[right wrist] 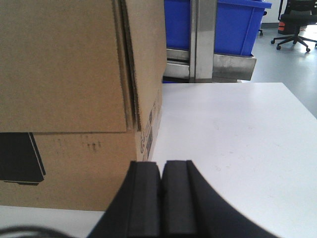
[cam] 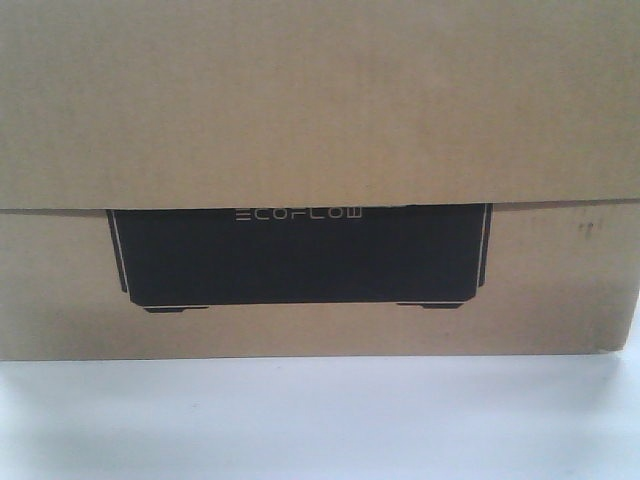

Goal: Grab box from left shelf to table start

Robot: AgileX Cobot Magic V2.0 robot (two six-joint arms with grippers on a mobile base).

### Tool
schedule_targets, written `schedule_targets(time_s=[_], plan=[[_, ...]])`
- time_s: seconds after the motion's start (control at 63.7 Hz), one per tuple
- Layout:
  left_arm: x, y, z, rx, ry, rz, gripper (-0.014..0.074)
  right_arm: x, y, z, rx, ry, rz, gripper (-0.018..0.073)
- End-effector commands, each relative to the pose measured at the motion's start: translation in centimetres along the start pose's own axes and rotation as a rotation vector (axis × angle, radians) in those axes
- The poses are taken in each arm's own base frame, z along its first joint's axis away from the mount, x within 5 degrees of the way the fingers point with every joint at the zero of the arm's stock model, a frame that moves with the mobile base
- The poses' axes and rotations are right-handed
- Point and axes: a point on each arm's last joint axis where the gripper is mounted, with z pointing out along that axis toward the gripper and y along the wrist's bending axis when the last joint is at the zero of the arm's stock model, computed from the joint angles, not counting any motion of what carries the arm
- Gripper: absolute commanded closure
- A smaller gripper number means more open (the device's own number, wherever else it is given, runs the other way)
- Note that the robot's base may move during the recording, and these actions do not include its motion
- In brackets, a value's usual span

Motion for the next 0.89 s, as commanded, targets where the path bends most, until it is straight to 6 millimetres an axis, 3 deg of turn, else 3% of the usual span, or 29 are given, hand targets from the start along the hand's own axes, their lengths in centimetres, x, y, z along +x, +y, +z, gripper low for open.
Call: schedule_targets(time_s=[0.0,0.377,0.879], plan=[[-0.94,-0.05,-0.14,0.005,-0.104,-0.002,0.0691,-1.53,0.07,-0.27,0.002,-0.127,-0.025,0.0508],[-0.85,-0.41,-0.15,0.07,-0.092,-0.007,0.0691,-1.53,0.07,-0.27,0.002,-0.127,-0.025,0.0508],[-0.87,-0.14,-0.14,0.021,-0.096,-0.003,0.0691,-1.53,0.07,-0.27,0.002,-0.127,-0.025,0.0508]])
